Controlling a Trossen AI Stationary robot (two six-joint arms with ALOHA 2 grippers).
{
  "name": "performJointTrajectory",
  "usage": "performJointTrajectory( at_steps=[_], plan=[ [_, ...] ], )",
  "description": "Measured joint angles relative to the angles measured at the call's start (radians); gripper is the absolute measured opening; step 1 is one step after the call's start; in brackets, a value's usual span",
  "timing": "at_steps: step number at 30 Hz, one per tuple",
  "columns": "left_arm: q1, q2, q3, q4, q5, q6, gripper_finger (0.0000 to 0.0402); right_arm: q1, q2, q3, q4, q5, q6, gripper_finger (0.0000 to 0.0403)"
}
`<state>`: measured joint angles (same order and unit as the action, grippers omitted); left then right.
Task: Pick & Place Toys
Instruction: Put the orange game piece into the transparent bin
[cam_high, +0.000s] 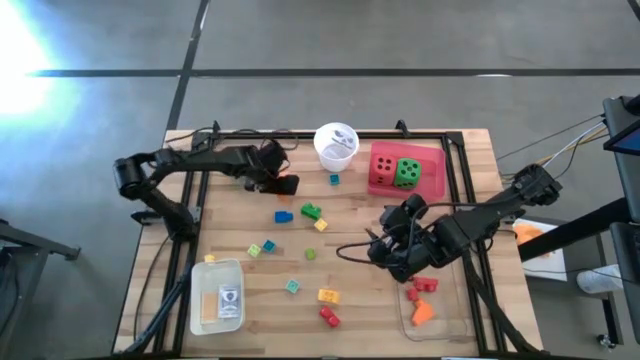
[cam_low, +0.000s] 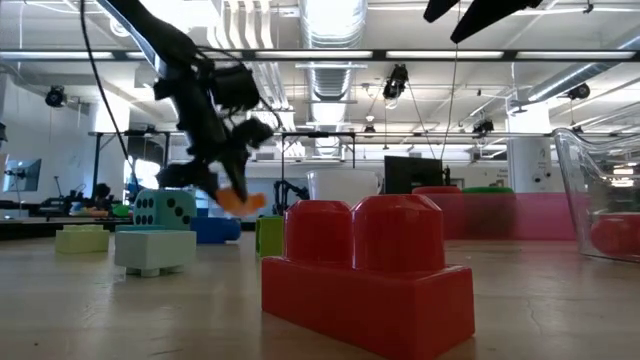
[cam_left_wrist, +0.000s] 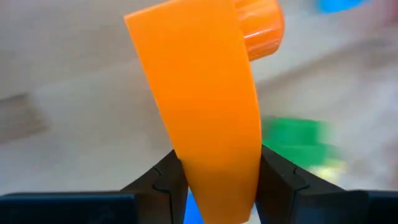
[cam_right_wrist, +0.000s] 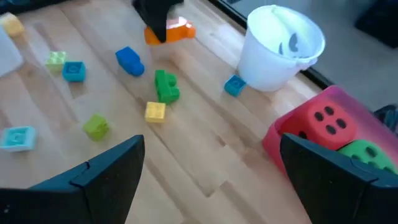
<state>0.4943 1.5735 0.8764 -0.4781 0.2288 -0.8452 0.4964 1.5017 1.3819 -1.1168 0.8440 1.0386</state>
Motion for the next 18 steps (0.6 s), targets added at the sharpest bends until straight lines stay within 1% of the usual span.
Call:
performJointTrajectory(
  at_steps=[4,6,8,10,14,18],
  plan=[
    [-0.007,-0.104,0.0,0.083,0.113,0.0,0.0134,-0.042,-0.001,0.0,0.026,-0.001,-0.111,0.0365],
    [-0.008,-0.153,0.0,0.139,0.2,-0.02,0.0134,-0.067,-0.001,0.0,0.076,0.0,-0.201,0.0365],
    [-0.009,-0.197,0.0,0.198,0.279,-0.07,0.0134,-0.092,-0.001,0.0,0.154,0.011,-0.324,0.0365],
    [-0.009,-0.231,0.0,0.261,0.36,-0.128,0.0134,-0.118,-0.001,0.0,0.254,0.031,-0.474,0.0365],
    [-0.012,-0.278,0.001,0.405,0.524,-0.249,0.0134,-0.159,-0.001,0.002,0.474,0.108,-0.812,0.0365],
    [-0.025,-0.299,0.002,0.536,0.623,-0.39,0.0134,-0.188,-0.001,0.003,0.685,0.125,-1.187,0.0365]
  ],
)
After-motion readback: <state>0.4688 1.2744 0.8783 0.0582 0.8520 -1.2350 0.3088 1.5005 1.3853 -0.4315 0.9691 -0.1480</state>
